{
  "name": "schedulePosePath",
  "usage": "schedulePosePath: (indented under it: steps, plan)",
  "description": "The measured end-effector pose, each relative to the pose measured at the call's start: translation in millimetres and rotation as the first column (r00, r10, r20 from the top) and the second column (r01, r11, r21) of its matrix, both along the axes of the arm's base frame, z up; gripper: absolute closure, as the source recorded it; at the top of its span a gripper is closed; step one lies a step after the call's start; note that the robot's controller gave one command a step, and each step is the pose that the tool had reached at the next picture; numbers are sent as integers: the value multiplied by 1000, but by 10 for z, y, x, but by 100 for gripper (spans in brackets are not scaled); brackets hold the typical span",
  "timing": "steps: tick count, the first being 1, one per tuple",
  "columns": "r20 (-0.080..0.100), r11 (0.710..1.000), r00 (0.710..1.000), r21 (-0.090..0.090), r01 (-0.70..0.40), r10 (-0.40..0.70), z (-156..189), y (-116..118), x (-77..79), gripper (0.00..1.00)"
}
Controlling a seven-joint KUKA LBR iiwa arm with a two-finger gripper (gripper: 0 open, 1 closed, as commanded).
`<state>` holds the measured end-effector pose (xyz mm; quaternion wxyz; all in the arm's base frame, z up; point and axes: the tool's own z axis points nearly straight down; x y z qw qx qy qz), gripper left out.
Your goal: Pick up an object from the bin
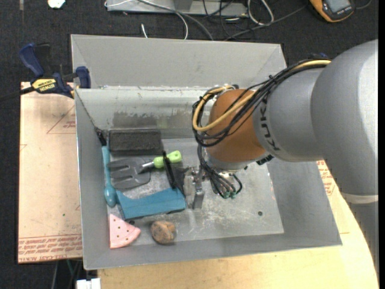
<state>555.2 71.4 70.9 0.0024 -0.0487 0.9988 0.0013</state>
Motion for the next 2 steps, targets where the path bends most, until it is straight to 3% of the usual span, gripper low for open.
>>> schedulePosePath:
  steps: [1,2]
  plan:
    - [0,1000,1000,0,0,0,0,0,0,100]
    - [-10,994,994,2,111,-111,324,-236,75,100]
